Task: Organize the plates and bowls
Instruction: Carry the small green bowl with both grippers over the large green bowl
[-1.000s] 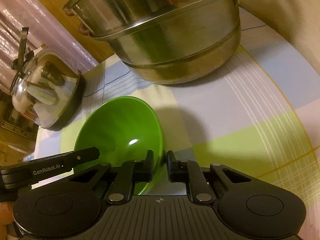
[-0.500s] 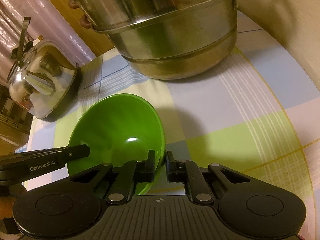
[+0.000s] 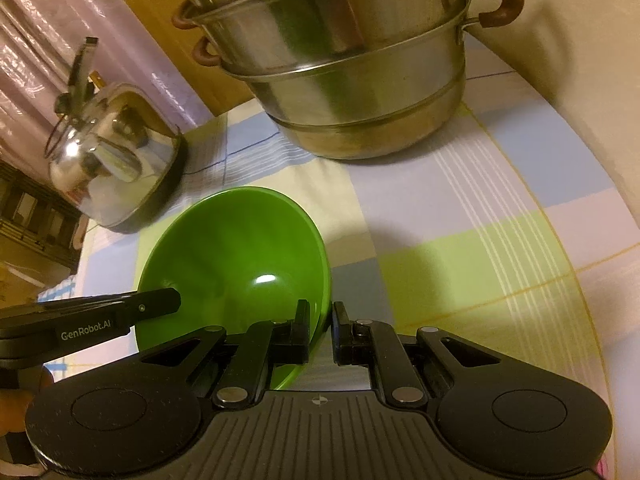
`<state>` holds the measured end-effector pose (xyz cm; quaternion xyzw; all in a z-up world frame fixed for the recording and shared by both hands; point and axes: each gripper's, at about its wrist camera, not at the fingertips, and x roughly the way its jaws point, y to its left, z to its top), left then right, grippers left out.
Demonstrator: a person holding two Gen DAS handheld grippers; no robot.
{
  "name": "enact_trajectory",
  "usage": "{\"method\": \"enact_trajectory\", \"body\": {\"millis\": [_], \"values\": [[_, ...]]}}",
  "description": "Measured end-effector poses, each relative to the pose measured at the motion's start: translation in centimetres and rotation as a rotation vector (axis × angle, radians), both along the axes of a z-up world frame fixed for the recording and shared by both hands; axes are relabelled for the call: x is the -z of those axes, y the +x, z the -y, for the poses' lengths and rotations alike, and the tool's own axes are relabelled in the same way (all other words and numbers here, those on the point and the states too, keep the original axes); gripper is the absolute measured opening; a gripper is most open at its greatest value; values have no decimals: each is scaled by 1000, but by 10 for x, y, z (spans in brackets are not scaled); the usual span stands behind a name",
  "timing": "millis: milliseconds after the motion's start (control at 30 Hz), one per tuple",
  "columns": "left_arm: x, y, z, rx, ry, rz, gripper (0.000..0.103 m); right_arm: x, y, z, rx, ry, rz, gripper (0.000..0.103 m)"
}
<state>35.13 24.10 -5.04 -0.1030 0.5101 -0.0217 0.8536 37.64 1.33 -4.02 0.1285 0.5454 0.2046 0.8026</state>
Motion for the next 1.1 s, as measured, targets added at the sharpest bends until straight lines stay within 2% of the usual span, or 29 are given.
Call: {"method": "enact_trajectory", "body": {"millis": [700, 1100], "values": [[-82, -118, -6, -30, 17, 61, 7, -85, -101, 2, -54, 21, 41, 10], [-99, -185, -21, -62, 34, 60, 7, -100, -157, -15, -110, 34, 43, 10]]}}
